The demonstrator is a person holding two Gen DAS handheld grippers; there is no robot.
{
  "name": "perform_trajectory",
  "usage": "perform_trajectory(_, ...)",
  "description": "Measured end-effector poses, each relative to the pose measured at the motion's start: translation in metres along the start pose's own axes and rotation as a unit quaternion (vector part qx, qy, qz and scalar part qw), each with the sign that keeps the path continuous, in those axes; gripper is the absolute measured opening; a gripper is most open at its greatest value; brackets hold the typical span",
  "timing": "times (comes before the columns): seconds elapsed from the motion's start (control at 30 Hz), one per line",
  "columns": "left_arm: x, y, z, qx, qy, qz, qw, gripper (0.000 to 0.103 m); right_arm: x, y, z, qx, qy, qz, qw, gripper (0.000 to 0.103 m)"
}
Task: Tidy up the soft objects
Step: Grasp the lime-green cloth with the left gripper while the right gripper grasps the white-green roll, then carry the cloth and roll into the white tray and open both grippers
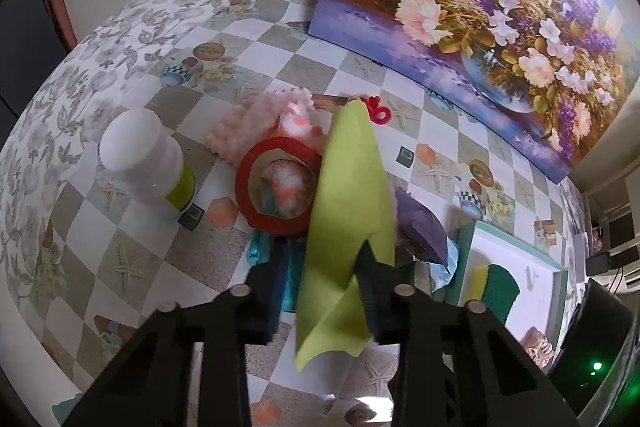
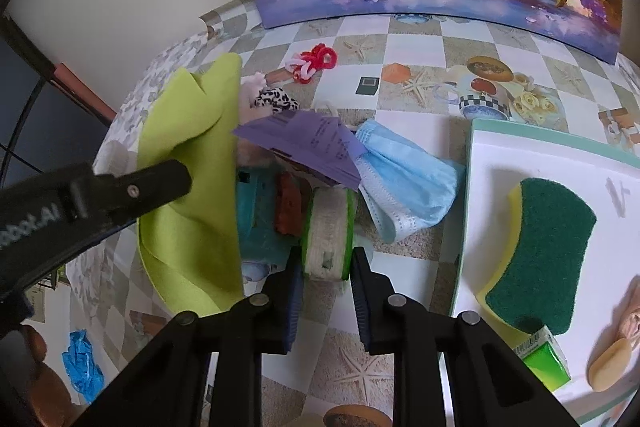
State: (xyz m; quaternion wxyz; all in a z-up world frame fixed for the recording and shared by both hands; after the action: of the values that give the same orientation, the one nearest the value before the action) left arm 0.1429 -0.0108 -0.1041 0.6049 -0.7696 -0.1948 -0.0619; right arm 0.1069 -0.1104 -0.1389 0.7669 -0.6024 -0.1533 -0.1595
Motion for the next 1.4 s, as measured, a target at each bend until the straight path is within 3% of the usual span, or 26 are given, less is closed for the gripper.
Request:
perform_trajectory(0.1, 0.0, 0.0, -0.001, -0.008, 0.0, -0.001, 1.0, 0.012, 0.0, -0.004, -0.001, 0.002, 0.001, -0.004, 1.0, 0.024)
perform_trajectory(0.2, 0.002, -0.004, -0.003, -0.013, 0.001, -0.009, 0.9999, 0.009, 0.001, -0.008, -0.001, 0.006, 0.002, -0.008, 1.0, 0.023)
perform_trajectory(0.67, 0.015, -0.043, -0.008, -0.054, -0.002, -0.061, 0.9966, 0.007, 0.006, -0.034, -0.004, 0.012, 0.007, -0.035, 0.999, 0.023)
perform_trajectory(1.0, 0.014, -0.073, -0.017, -0.076, 0.011, -0.095, 0.9925, 0.007, 0.013, -0.075, -0.003, 0.013, 0.002, -0.083, 0.996, 0.023)
perform_trajectory(1.4, 0.003, -0.099, -0.039, -0.104, 0.041, -0.118, 0.9867, 0.007, 0.015, -0.128, -0.052, -0.038, 0.046, -0.143, 0.988, 0.023)
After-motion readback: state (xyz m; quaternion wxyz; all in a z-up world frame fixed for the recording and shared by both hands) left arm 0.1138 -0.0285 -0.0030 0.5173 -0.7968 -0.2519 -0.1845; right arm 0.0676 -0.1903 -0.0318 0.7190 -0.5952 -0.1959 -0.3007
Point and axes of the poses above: each gripper's, at about its wrist camera, not at the fingertips, and y roughly the way its jaws point, z to its left, x to its top, the point moved 10 cm from there along y, roughly the way its jaws point, and after that the axes turned 10 degrees about -y, right-handed, at the moved point
